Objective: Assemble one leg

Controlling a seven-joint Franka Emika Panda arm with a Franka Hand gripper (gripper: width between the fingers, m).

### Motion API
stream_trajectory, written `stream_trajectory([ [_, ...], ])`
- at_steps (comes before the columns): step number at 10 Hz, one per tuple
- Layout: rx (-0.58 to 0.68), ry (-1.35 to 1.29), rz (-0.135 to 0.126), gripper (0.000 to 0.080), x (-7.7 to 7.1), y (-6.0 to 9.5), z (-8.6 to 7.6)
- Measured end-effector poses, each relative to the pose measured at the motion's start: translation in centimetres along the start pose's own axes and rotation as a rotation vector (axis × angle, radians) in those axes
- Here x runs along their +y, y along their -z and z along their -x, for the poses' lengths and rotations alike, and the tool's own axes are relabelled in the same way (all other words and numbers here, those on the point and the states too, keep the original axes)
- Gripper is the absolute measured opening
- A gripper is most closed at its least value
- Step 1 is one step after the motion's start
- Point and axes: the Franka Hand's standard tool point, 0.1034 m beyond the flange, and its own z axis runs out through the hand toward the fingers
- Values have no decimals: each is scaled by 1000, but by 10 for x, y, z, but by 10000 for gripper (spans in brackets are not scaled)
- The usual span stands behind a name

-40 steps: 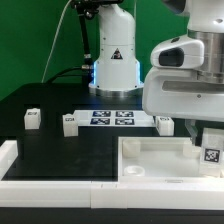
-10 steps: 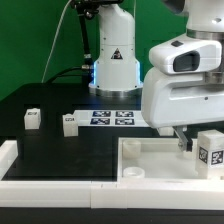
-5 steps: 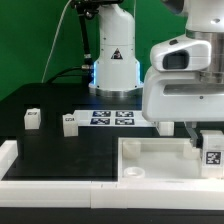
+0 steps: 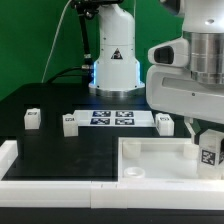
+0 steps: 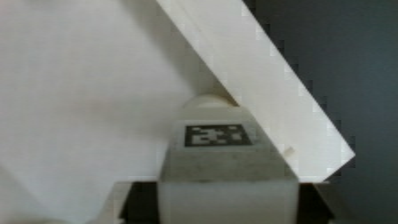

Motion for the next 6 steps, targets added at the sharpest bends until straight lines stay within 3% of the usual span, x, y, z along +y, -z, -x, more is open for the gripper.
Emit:
stream_trajectory([
  [2,-5,-267,-6,290,-1,0,0],
  [6,-9,-541,-14,290,-2,1,-1],
])
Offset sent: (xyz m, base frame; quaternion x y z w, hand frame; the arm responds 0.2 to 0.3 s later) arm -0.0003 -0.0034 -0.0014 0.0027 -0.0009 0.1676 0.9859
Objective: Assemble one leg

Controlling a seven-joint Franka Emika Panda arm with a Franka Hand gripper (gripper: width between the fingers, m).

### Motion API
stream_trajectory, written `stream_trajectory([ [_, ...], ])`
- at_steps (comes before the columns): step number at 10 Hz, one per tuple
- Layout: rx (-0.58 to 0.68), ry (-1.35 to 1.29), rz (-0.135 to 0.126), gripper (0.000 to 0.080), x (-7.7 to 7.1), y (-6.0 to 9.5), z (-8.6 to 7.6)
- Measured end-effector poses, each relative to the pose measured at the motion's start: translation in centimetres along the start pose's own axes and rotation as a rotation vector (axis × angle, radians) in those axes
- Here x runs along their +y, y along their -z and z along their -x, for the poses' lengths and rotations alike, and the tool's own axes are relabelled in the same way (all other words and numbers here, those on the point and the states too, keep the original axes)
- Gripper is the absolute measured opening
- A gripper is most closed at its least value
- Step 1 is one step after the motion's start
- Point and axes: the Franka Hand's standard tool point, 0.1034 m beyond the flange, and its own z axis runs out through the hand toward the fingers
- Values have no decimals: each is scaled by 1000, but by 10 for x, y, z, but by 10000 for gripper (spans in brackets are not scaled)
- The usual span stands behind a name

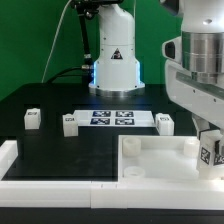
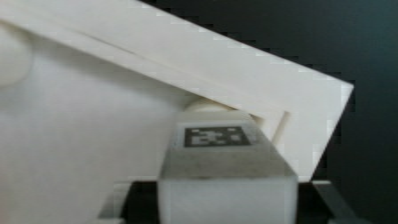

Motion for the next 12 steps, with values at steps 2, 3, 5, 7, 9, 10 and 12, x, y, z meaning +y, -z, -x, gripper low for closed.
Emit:
stream_trajectory([
  [2,0,96,1,481,0,0,0],
  [3,1,142,1,481,0,0,0],
  [5,8,385,8,634,0,0,1],
  [7,19,586,15,646,0,0,2],
  [9,31,786,26,649,1,0,1],
  [10,34,860,30,649,1,0,2],
  [12,42,1072,41,649,0,0,1],
])
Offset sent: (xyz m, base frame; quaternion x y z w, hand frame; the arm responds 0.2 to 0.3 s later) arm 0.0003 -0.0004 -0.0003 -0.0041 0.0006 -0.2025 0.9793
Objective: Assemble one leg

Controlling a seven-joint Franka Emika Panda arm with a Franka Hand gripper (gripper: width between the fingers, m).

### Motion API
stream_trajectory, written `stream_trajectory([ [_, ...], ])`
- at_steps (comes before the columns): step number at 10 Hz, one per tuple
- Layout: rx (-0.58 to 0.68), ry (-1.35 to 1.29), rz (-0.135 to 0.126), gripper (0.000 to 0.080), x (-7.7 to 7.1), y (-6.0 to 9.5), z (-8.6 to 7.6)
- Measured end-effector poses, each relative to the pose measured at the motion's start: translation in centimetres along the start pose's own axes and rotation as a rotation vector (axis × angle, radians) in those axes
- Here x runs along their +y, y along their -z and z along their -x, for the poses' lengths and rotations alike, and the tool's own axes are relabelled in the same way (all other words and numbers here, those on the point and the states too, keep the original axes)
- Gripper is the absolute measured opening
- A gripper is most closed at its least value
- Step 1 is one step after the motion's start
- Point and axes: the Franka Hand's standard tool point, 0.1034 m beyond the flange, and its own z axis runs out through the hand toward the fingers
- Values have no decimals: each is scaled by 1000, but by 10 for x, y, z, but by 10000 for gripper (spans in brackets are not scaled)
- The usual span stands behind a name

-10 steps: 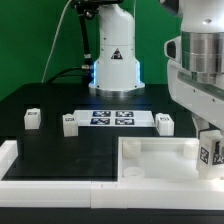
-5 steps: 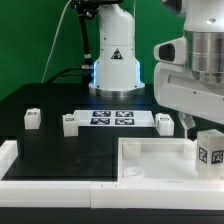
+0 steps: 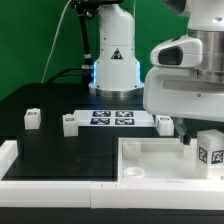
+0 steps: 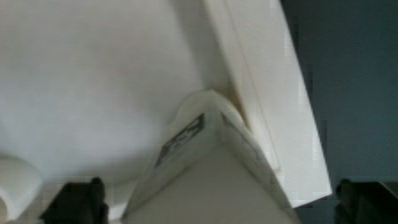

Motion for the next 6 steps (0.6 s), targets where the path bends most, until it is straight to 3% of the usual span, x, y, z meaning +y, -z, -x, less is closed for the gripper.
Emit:
stream_trajectory([
  [5,1,386,6,649,5,0,-2],
  [6,1,383,6,543,5,0,-2],
])
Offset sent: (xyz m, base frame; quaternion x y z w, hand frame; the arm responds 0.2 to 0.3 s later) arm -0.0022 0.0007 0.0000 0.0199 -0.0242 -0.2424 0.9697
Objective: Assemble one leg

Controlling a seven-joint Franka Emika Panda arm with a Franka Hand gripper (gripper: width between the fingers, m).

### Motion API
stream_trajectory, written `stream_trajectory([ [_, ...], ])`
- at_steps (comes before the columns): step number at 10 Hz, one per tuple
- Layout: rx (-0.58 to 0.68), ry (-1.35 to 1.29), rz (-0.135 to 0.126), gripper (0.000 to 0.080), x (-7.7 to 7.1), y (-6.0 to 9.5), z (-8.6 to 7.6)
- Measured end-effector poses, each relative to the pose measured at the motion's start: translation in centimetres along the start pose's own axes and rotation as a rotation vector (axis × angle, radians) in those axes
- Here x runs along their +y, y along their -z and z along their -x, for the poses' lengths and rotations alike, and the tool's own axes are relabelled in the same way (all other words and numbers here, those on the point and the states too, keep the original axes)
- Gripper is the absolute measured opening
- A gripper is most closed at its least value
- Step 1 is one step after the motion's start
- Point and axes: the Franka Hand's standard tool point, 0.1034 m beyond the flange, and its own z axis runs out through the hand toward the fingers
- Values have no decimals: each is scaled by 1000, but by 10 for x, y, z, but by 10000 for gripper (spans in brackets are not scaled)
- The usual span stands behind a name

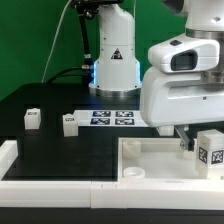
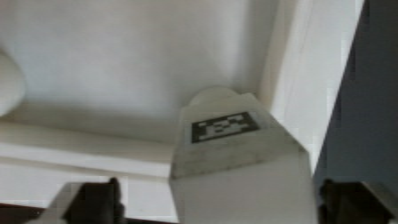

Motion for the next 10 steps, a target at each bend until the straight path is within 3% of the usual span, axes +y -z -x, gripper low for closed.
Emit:
stream_trajectory([
  [2,0,0,0,288,0,0,0],
  [5,0,-33,0,290,0,0,0],
  [8,2,-392,-22,290,0,0,-1],
  [10,3,-582,-18,291,4,0,1],
])
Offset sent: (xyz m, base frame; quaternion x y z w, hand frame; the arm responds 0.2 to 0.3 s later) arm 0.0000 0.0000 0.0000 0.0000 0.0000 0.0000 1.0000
